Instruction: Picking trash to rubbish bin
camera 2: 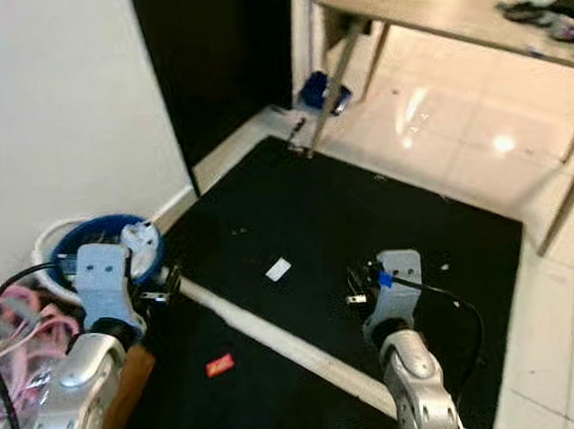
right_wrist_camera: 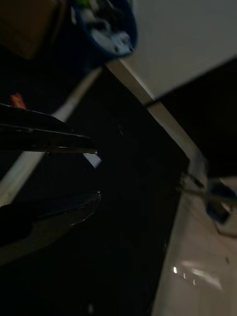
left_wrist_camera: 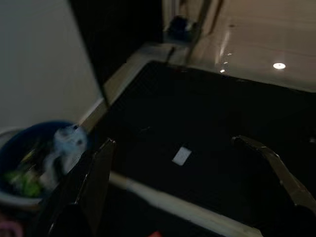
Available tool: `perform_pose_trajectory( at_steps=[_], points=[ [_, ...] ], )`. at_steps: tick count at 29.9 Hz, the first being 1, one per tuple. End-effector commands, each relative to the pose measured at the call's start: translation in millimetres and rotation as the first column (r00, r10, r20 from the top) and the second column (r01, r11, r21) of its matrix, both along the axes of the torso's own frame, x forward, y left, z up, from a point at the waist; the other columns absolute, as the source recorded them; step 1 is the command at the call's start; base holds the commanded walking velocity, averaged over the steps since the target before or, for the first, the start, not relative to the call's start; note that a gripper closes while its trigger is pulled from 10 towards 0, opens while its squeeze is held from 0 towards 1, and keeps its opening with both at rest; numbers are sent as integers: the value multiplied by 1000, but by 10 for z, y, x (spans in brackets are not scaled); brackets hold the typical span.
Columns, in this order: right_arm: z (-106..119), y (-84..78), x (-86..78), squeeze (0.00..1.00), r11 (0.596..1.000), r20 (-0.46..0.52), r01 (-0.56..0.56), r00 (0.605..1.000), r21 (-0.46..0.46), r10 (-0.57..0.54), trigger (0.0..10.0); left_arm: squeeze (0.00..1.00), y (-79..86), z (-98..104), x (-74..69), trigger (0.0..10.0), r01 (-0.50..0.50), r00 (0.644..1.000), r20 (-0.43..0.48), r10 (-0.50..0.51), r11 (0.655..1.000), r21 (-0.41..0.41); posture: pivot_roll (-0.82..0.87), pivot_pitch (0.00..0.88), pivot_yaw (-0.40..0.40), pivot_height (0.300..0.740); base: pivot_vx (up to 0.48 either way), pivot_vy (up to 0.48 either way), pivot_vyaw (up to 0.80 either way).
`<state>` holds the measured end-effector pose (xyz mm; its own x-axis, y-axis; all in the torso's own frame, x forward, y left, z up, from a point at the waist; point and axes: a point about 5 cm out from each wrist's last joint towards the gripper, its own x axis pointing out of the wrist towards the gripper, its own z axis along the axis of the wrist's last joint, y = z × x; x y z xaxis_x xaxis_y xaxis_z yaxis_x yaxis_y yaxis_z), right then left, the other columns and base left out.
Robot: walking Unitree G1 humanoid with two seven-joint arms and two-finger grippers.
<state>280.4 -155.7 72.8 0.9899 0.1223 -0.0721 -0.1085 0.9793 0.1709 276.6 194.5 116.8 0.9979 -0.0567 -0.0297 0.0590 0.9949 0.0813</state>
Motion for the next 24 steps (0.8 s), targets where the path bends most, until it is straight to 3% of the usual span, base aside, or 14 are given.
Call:
perform_pose_trajectory(
  at_steps=[1,24],
  points=[
    [-43,-19,-31,0,1000,-18,8,1000,1,-8,10000,0,-2,-22,-22,10000,7,1000,-9,-7,1000,10,11,119,-2,740,0,0,-800],
    [-51,-12,-36,0,1000,-19,9,1000,6,-9,10000,0,-13,4,-23,10000,15,1000,4,-15,1000,-15,13,120,-1,740,0,0,-800]
  ],
)
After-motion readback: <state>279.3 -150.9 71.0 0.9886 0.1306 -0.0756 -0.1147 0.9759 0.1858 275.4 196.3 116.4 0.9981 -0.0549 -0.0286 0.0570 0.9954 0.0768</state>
